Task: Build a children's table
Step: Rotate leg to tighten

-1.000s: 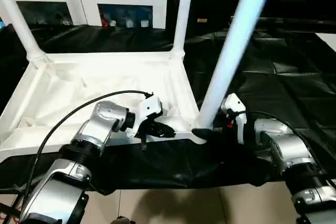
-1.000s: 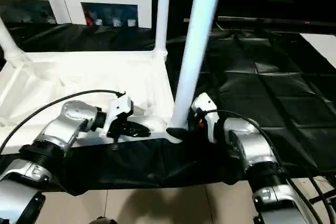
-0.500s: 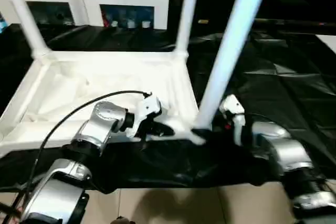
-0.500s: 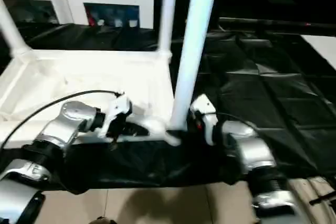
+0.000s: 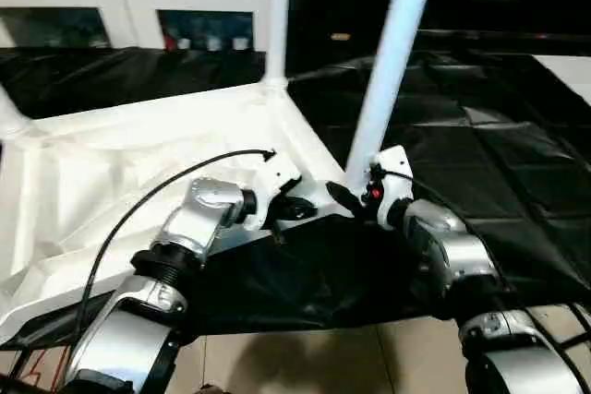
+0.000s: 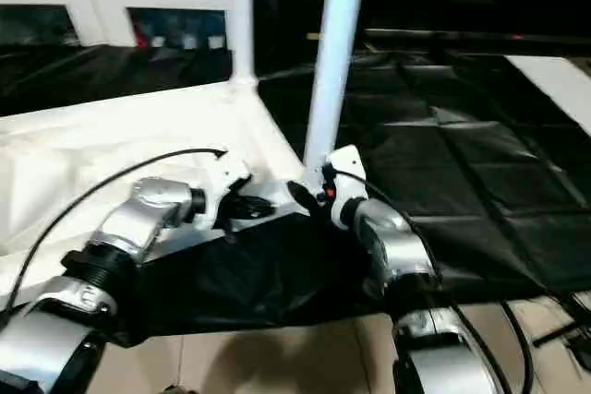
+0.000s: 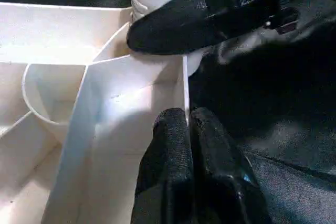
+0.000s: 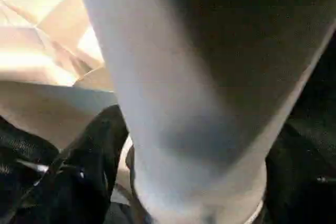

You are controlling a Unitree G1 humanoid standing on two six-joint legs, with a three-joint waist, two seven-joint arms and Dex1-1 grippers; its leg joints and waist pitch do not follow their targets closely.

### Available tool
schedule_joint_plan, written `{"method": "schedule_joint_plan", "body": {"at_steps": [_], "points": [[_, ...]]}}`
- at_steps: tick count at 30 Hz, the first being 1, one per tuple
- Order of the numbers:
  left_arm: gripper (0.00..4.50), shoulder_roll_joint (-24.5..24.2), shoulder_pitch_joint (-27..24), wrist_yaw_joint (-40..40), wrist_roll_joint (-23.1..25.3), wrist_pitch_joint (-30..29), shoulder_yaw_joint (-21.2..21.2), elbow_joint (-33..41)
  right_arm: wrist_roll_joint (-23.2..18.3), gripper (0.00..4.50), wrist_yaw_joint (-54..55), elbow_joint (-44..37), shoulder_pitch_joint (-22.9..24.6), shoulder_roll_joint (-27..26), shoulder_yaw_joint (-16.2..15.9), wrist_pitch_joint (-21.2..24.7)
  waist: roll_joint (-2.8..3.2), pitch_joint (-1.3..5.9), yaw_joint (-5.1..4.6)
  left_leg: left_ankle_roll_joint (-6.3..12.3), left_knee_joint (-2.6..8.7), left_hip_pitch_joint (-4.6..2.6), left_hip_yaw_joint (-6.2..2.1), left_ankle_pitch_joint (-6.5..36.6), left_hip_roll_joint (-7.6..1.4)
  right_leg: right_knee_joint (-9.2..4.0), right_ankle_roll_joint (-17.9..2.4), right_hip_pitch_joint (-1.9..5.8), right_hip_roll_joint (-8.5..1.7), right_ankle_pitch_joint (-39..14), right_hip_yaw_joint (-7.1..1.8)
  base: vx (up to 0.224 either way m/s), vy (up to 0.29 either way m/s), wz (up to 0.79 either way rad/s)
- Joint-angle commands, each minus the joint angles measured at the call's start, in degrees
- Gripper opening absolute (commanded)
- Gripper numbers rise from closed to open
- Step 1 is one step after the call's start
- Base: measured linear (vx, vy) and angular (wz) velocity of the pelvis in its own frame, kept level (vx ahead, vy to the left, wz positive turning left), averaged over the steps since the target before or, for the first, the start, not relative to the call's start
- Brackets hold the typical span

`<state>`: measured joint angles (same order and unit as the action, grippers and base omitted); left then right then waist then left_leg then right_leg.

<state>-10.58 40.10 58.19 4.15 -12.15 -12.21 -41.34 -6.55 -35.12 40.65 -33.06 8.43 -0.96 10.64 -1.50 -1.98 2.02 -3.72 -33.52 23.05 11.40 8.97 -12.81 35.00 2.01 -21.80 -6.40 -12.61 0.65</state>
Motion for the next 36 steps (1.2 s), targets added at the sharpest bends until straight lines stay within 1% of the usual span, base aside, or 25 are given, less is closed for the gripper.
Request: {"method": "schedule_joint_plan", "body": {"at_steps": [1,2,4,6,7,8,9,11,12,13,14,17,18,19,21,22,23,24,25,27,28,30,31,34,36], "points": [[0.00,1.8,-0.1,7.8,-1.6,3.2,-4.6,2.7,0.4,4.01,-8.1,-0.8,1.4,0.9,-5.7,1.4,0.39,3.30,0.08,0.05,4.15,-1.91,-0.08,12.6,0.01,-3.54,-13.2,1.42,-0.19,1.3,-0.07,0.000,0.000,0.00],[0.00,1.5,-0.2,8.4,-1.7,3.2,-4.6,2.8,0.3,4.01,-9.0,-1.3,1.7,1.4,-5.8,1.4,0.40,3.33,0.07,0.46,4.10,-1.80,-0.08,12.1,0.04,-3.49,-13.2,1.58,-0.17,2.0,-0.05,0.000,0.000,0.00],[0.00,0.6,-0.5,10.2,-2.0,4.1,-4.8,3.0,0.1,4.01,-12.2,-2.6,2.6,3.1,-6.2,1.1,0.42,3.43,0.14,1.61,3.87,-1.91,0.02,10.0,0.00,-3.14,-13.8,1.56,-0.18,5.6,-0.06,0.000,0.000,0.00],[0.00,-0.2,-0.7,11.4,-2.1,5.1,-4.9,3.0,-0.2,4.01,-15.0,-4.0,3.4,4.5,-6.6,1.0,0.34,3.34,0.32,2.33,3.83,-1.95,0.10,10.5,-0.02,-3.25,-14.3,1.62,-0.22,5.3,-0.03,0.000,0.000,0.00],[0.00,-1.9,-0.9,13.8,-2.0,7.4,-5.1,2.5,-1.6,4.01,-21.3,-7.6,5.3,8.1,-7.3,1.7,0.36,3.17,0.69,2.67,3.92,-2.08,0.15,12.0,-0.17,-3.61,-14.2,1.65,-0.23,3.1,-0.05,0.000,0.000,0.00],[0.00,-2.3,-0.8,14.2,-1.9,7.7,-5.1,2.2,-1.9,4.01,-22.7,-8.4,5.8,9.0,-7.5,1.9,0.36,3.17,0.69,2.67,3.92,-2.08,0.15,12.0,-0.17,-3.61,-14.2,1.65,-0.23,3.1,-0.05,0.000,0.000,0.00],[0.00,-2.7,-0.8,14.6,-1.8,8.2,-5.1,1.9,-2.0,4.01,-24.0,-9.1,6.1,9.7,-7.6,1.9,0.59,3.13,1.06,2.59,3.94,-2.09,0.22,12.5,-0.30,-3.48,-14.2,1.59,-0.25,2.4,-0.08,0.000,0.000,0.00],[0.00,-3.0,-0.7,15.1,-1.7,8.6,-5.1,1.7,-2.2,4.01,-25.3,-9.7,6.4,10.4,-7.6,2.0,0.48,3.05,1.29,1.63,4.12,-2.19,0.27,13.8,-0.41,-3.57,-14.3,1.26,-0.28,-0.3,-0.07,0.000,0.000,0.00],[0.00,-3.9,-0.6,16.5,-1.6,9.4,-5.0,1.1,-2.8,4.01,-27.4,-10.7,6.8,11.7,-7.6,2.5,0.34,2.96,1.37,1.48,4.19,-2.15,0.25,14.3,-0.36,-3.76,-14.2,1.31,-0.26,-1.6,-0.04,0.000,0.000,0.00],[0.00,-4.3,-0.5,17.5,-1.6,10.0,-5.0,0.9,-3.2,4.01,-28.4,-11.2,7.0,12.3,-7.6,2.9,0.50,2.95,1.49,0.80,4.31,-2.21,0.20,15.3,-0.47,-3.87,-13.9,1.17,-0.40,-3.6,-0.13,0.000,0.000,0.00],[0.00,-4.7,-0.5,18.3,-1.8,10.3,-4.9,0.8,-3.5,4.01,-29.3,-11.5,7.1,12.8,-7.5,3.2,0.44,2.96,1.45,0.66,4.34,-2.15,0.19,15.5,-0.45,-3.86,-13.8,1.20,-0.37,-4.0,-0.12,0.000,0.000,0.00],[0.00,-5.2,-0.3,19.4,-2.1,10.8,-4.9,0.4,-4.0,4.01,-30.8,-12.2,7.3,13.4,-7.5,4.0,0.49,3.08,1.49,0.28,4.31,-2.18,0.17,15.0,-0.46,-3.68,-14.0,1.12,-0.40,-3.1,-0.10,0.000,0.000,0.00],[0.00,-5.6,-0.2,20.1,-2.3,11.0,-4.9,0.2,-4.4,3.75,-32.0,-12.9,7.6,14.1,-7.8,4.6,0.47,3.08,1.46,0.38,4.27,-2.15,0.20,14.7,-0.43,-3.62,-14.2,1.14,-0.36,-2.5,-0.11,0.000,0.000,0.00],[0.00,-5.8,-0.1,20.5,-2.4,11.1,-4.9,0.1,-4.5,3.75,-32.7,-13.4,7.8,14.4,-8.1,4.9,0.48,3.17,1.57,0.66,4.15,-2.17,0.24,13.8,-0.42,-3.47,-14.5,1.21,-0.34,-1.0,-0.09,0.000,0.000,0.00],[0.00,-5.9,0.0,20.9,-2.5,11.3,-5.0,-0.2,-4.3,3.62,-32.9,-13.7,8.0,14.5,-8.4,4.9,0.27,3.20,1.71,1.25,4.03,-2.09,0.29,12.3,-0.39,-3.29,-14.8,1.29,-0.32,0.9,-0.04,0.000,0.000,0.00],[0.00,-6.0,0.0,21.0,-2.6,11.5,-5.0,-0.3,-4.2,3.37,-32.8,-13.8,8.1,14.5,-8.4,4.9,0.35,3.24,1.78,1.62,3.95,-2.08,0.31,11.6,-0.37,-3.19,-14.9,1.28,-0.35,1.9,-0.03,0.000,0.000,0.00],[0.00,-6.0,0.0,21.1,-2.5,11.7,-5.0,-0.5,-4.3,3.37,-32.6,-13.9,8.1,14.3,-8.3,5.1,0.20,3.24,1.76,1.85,3.92,-2.02,0.34,11.3,-0.32,-3.18,-15.0,1.32,-0.34,2.0,0.00,0.000,0.000,0.00],[0.00,-6.0,0.0,21.1,-2.5,11.7,-5.0,-0.5,-4.3,3.37,-32.6,-13.9,8.1,14.3,-8.3,5.1,0.25,3.23,1.80,1.91,3.93,-2.05,0.32,11.3,-0.34,-3.16,-15.1,1.31,-0.38,1.9,0.00,0.000,0.000,0.00],[0.00,-5.9,-0.1,21.3,-2.6,11.9,-4.9,-0.7,-4.3,3.19,-32.5,-14.1,8.2,13.8,-8.2,5.3,0.33,3.19,1.79,1.88,3.98,-2.07,0.33,11.7,-0.37,-3.23,-15.1,1.25,-0.42,1.2,0.01,0.000,0.000,0.00],[0.00,-5.9,-0.2,21.3,-2.6,11.9,-4.9,-0.6,-4.4,2.99,-32.6,-14.3,8.3,13.6,-8.3,5.5,0.34,3.15,1.83,1.58,4.04,-2.21,0.35,12.6,-0.45,-3.36,-15.0,1.14,-0.44,-0.2,-0.04,0.000,0.000,0.00],[0.00,-5.8,-0.4,21.2,-2.6,12.0,-5.0,-0.5,-4.6,2.99,-32.6,-14.6,8.5,13.5,-8.5,5.6,0.36,3.09,1.86,1.32,4.12,-2.20,0.33,13.1,-0.45,-3.43,-14.9,1.13,-0.45,-1.0,-0.07,0.000,0.000,0.00],[0.00,-5.7,-0.4,20.7,-2.6,12.1,-5.0,-0.8,-4.7,2.83,-32.5,-15.1,8.7,13.4,-8.6,5.8,0.33,3.07,1.90,0.96,4.16,-2.17,0.30,13.3,-0.45,-3.47,-14.6,1.13,-0.48,-1.6,-0.10,0.000,0.000,0.00],[0.00,-5.5,-0.4,19.9,-2.3,12.2,-4.9,-1.1,-4.7,2.81,-32.2,-15.3,9.0,13.3,-8.6,5.8,0.62,3.09,1.90,0.57,4.21,-2.26,0.27,13.8,-0.45,-3.53,-14.4,1.07,-0.45,-1.7,-0.12,0.000,0.000,0.00],[0.00,-4.7,0.1,16.5,-1.6,11.7,-4.4,-2.0,-4.3,2.76,-30.3,-15.3,9.6,12.6,-8.3,5.0,0.51,3.09,2.02,0.37,4.22,-2.26,0.27,13.9,-0.42,-3.55,-14.1,1.06,-0.48,-1.6,-0.15,0.000,0.000,0.00],[0.00,-3.3,0.8,12.8,-1.4,11.0,-3.5,-3.0,-2.9,2.75,-25.1,-13.1,9.2,10.8,-7.2,3.2,0.66,2.99,2.04,-0.17,4.35,-2.34,0.23,15.0,-0.39,-3.73,-13.9,0.85,-0.53,-3.3,-0.20,0.000,0.000,0.00]]}}
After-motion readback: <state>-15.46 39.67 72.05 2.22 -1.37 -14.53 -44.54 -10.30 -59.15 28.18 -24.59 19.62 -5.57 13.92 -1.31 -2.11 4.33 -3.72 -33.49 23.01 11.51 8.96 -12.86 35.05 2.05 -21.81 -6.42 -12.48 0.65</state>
